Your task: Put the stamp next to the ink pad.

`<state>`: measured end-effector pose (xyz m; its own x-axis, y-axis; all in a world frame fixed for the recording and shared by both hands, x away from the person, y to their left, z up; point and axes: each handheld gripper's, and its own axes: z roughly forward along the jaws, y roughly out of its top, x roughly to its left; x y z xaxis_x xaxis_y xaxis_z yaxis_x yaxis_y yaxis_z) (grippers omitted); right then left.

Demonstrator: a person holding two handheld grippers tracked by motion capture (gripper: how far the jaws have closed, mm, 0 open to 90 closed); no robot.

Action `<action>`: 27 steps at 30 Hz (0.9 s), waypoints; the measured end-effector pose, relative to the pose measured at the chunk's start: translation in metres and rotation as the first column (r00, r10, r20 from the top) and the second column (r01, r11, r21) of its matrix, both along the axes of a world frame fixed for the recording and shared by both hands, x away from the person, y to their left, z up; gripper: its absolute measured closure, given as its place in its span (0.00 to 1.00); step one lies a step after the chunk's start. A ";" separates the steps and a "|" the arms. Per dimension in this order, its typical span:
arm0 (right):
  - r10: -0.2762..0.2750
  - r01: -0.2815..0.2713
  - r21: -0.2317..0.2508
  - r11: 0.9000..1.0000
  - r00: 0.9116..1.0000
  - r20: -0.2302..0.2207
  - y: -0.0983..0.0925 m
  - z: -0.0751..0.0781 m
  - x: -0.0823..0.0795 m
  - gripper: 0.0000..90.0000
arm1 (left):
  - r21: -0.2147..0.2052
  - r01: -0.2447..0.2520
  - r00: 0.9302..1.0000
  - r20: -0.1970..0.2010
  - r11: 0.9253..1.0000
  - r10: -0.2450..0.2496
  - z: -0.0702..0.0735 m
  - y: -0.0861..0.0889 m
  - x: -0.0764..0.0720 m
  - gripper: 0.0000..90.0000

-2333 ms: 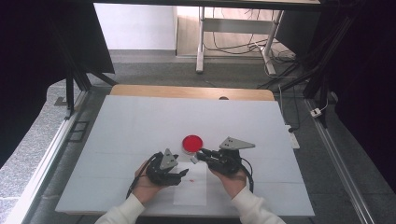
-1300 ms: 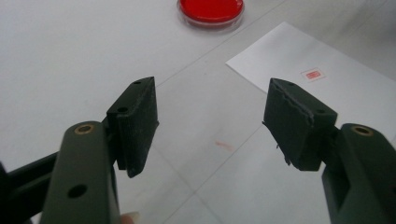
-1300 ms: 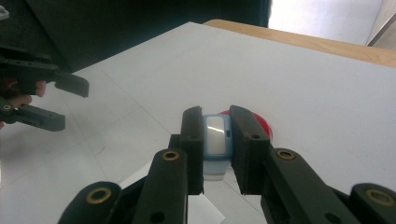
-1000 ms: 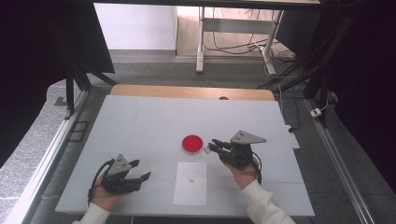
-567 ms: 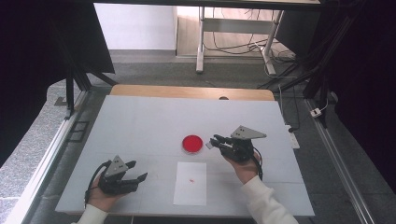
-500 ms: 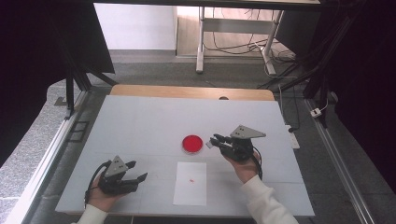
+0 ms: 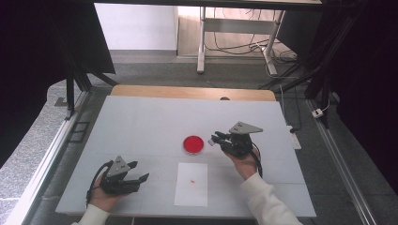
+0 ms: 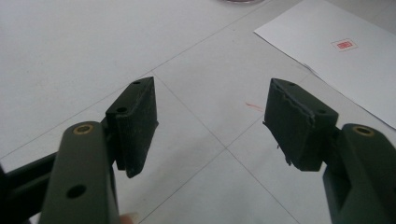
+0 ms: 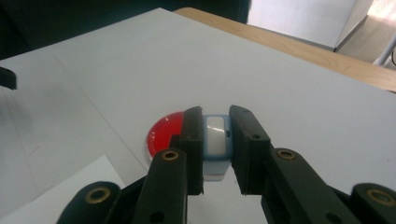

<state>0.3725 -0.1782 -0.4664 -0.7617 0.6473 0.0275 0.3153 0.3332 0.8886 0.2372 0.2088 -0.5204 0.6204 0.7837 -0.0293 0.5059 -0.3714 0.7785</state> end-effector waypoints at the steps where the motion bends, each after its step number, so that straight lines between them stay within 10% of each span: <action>1: -0.003 0.003 -0.007 1.000 1.000 -0.006 -0.001 -0.002 0.002 0.84 | 0.000 0.001 1.000 0.001 1.000 -0.001 0.000 0.000 0.000 0.38; 27: -0.031 0.017 -0.187 0.982 0.997 -0.072 0.019 -0.031 0.022 0.84 | 0.006 0.008 1.000 -0.005 1.000 -0.008 -0.002 -0.001 0.001 0.38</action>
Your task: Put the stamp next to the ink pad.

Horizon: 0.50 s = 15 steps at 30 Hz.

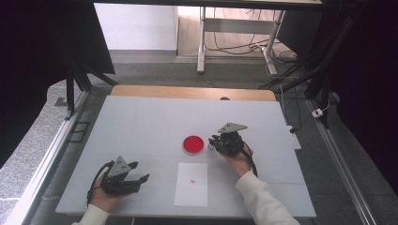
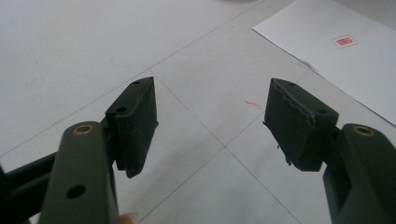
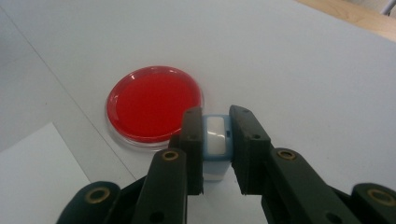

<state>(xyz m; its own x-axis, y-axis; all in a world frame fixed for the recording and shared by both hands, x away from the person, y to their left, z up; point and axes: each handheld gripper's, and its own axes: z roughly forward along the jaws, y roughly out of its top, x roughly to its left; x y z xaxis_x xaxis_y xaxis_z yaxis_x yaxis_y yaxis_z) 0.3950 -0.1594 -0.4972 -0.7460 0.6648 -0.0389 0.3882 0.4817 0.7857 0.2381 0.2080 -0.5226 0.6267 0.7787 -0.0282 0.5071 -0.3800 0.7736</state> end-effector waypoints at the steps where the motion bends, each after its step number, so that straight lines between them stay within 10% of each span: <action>1: 0.000 0.000 0.000 1.000 1.000 -0.004 0.000 -0.001 0.000 0.83 | -0.002 0.002 1.000 0.000 1.000 -0.002 0.000 0.000 0.000 0.38; 15: -0.007 0.007 0.019 1.000 1.000 0.004 -0.001 -0.003 0.002 0.75 | -0.002 0.009 1.000 0.013 1.000 -0.009 0.001 -0.001 -0.001 0.38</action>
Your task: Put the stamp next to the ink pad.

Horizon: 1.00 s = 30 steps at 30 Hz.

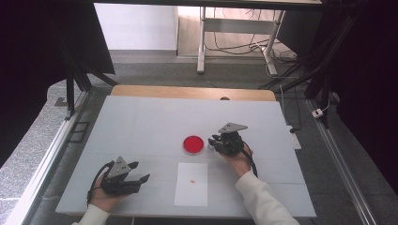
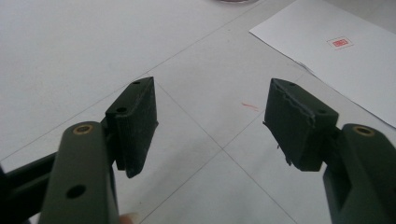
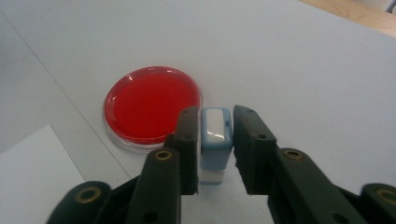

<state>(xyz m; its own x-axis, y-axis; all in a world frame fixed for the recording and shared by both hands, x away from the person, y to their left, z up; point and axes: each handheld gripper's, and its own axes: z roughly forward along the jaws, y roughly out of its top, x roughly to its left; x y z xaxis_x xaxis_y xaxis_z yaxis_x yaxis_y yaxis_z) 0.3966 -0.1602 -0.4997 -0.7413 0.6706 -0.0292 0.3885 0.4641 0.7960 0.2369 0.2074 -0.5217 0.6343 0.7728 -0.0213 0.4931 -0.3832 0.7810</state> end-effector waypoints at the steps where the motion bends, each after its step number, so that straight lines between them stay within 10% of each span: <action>1: -0.002 0.002 0.002 1.000 1.000 0.006 0.000 0.000 0.000 0.71 | -0.001 0.000 1.000 0.000 1.000 0.000 0.000 0.000 0.000 0.38; 30: 0.070 -0.081 0.115 0.990 0.993 0.095 -0.029 0.020 -0.028 0.46 | -0.020 -0.005 1.000 -0.016 1.000 0.005 0.000 0.002 0.004 0.37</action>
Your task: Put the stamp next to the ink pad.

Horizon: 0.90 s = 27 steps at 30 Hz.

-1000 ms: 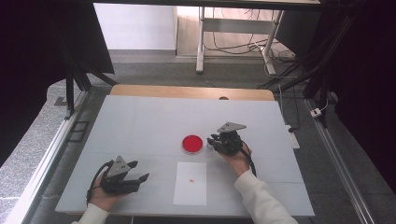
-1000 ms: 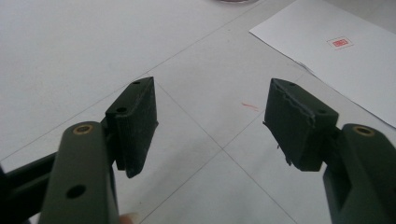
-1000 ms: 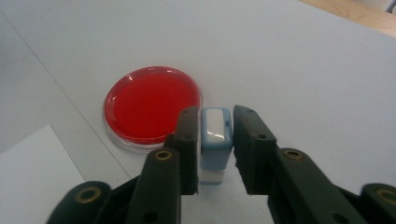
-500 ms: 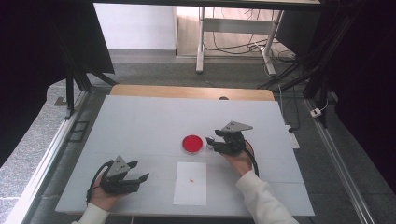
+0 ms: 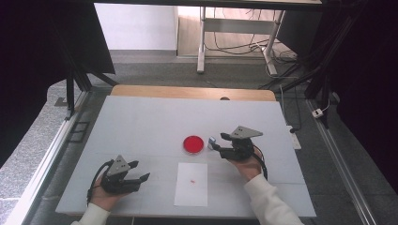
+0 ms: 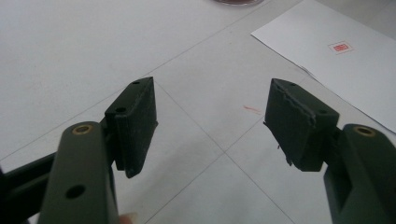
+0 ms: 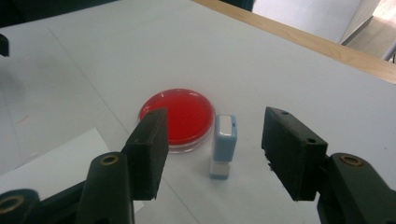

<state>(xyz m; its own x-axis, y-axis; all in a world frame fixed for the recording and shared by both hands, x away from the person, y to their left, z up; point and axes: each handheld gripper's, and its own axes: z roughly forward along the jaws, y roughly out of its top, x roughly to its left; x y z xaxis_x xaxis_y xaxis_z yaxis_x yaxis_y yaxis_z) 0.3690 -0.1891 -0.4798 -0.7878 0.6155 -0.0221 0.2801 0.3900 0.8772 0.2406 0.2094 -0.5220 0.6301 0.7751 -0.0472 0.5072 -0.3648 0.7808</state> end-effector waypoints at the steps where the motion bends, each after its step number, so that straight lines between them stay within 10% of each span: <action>1: 0.000 0.000 -0.003 1.000 1.000 -0.003 -0.003 0.000 -0.002 0.46 | 0.001 0.002 1.000 0.000 1.000 -0.002 0.000 0.000 0.000 0.37; 27: -0.078 0.079 -0.032 0.996 0.996 0.039 -0.108 -0.023 -0.080 0.45 | 0.004 0.001 1.000 -0.003 1.000 -0.001 -0.003 0.001 0.005 0.37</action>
<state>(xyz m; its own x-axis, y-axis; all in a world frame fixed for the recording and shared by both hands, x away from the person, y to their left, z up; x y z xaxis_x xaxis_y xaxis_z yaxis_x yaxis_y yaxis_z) 0.2894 -0.2971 -0.5027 -0.7355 0.6736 -0.0726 0.2775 0.3972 0.8748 0.2458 0.2102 -0.5245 0.6311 0.7743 -0.0458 0.5089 -0.3687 0.7779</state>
